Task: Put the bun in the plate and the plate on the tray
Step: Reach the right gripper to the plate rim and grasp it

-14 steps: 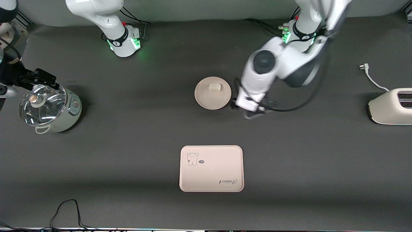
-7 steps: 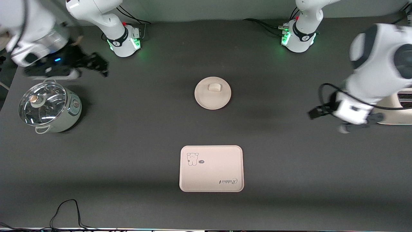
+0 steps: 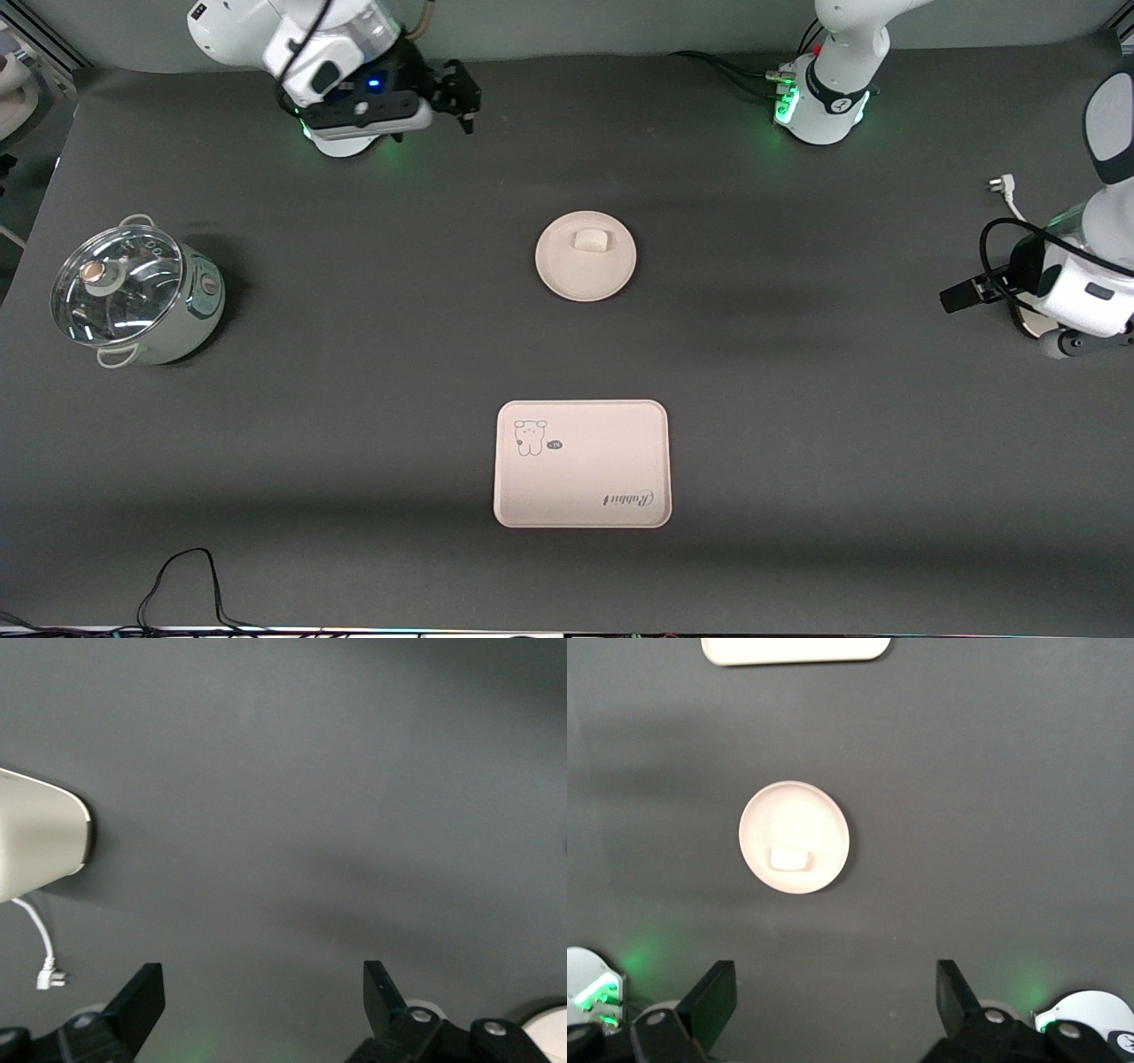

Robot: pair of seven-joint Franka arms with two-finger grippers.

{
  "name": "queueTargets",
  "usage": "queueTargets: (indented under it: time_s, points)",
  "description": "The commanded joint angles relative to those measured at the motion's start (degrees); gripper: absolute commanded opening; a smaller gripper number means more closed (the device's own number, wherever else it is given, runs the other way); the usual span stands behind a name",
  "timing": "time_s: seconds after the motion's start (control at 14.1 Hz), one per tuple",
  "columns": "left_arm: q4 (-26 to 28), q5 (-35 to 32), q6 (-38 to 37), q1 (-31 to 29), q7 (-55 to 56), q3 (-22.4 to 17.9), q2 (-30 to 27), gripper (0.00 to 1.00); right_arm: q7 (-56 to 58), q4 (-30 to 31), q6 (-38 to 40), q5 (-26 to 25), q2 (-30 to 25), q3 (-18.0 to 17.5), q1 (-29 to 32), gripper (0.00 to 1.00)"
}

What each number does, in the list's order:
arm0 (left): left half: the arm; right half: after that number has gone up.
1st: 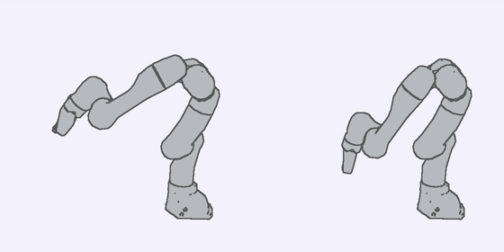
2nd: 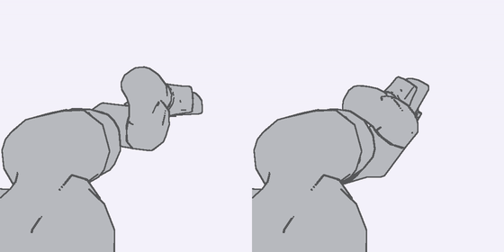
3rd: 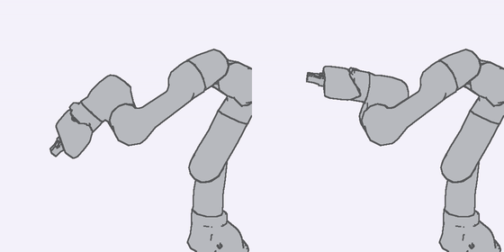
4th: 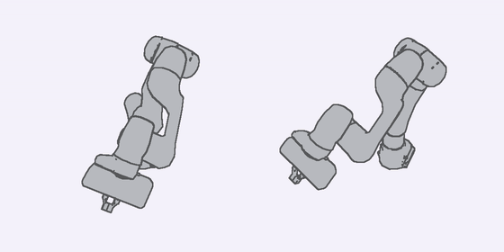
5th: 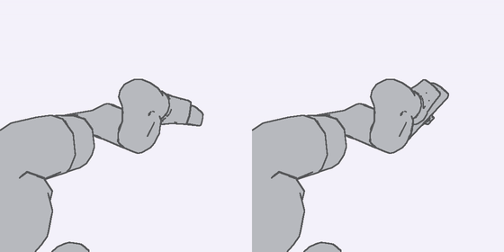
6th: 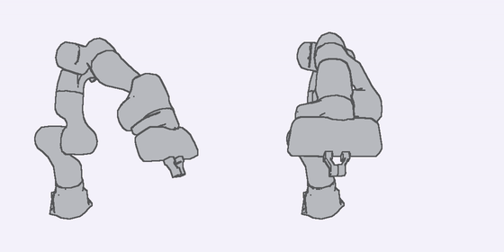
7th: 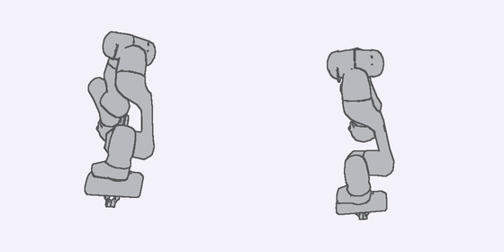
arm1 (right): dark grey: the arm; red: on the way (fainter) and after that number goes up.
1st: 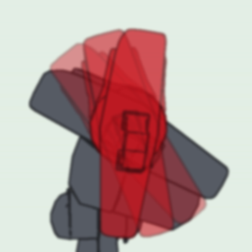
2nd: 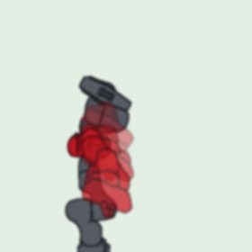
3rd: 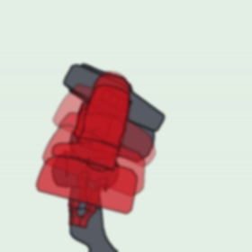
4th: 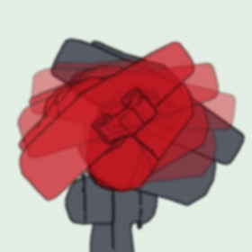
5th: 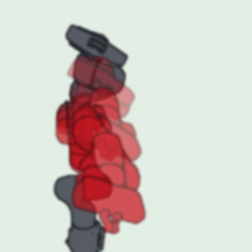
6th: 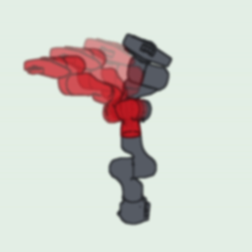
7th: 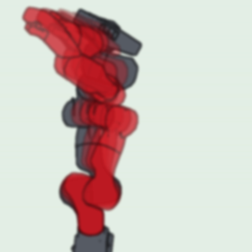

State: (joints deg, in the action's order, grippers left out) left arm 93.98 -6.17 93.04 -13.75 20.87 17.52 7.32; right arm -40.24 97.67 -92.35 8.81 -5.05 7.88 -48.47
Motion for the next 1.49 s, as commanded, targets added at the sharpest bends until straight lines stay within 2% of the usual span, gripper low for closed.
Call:
queueTargets:
  time_s: [0.0,0.14,0.28,0.36,0.43,0.57,0.64,1.14,1.42]
  points:
    - [-0.11,-0.43,-1.02,21.87,-1.18,-21.68,-1.35,1.0,-0.8,1.46,-1.34,1.21,1.61,0.65,-3.02,1.0]
    - [0.15,0.1,-1.02,27.88,-1.36,-27.6,-1.43,1.0,-0.89,5.75,-5.89,1.21,2.41,0.56,-4.43,1.0]
    - [0.15,4.48,-0.85,33.5,-5.29,-36.37,-1.43,1.0,-0.89,12.51,-13.08,1.12,2.32,0.56,-5.05,1.0]
    - [0.15,5.37,-0.67,33.18,-7.66,-37.29,-1.43,1.0,-0.89,15.77,-17.04,1.12,2.32,0.56,-5.14,1.0]
    - [0.24,5.73,-0.67,29.78,-8.21,-35.82,-1.52,1.0,-0.89,19.28,-21.43,1.12,2.32,0.39,-5.23,1.0]
    - [0.24,5.21,-1.28,15.76,-8.04,-20.16,-1.78,1.0,-0.89,26.31,-31.26,1.12,2.67,-0.23,-5.75,1.0]
    - [0.41,5.03,-1.37,11.86,-7.78,-15.9,-2.05,1.0,-0.89,28.96,-35.92,1.12,3.63,-0.23,-6.19,1.0]
    - [0.59,5.03,-2.42,11.73,-7.68,-15.5,-1.96,1.0,-3.61,33.55,-61.33,1.29,20.67,-0.32,-9.88,1.0]
    - [0.68,5.03,-2.51,11.12,-8.12,-15.59,-1.78,1.0,-6.25,35.49,-72.08,1.29,27.27,-1.02,-10.15,1.0]
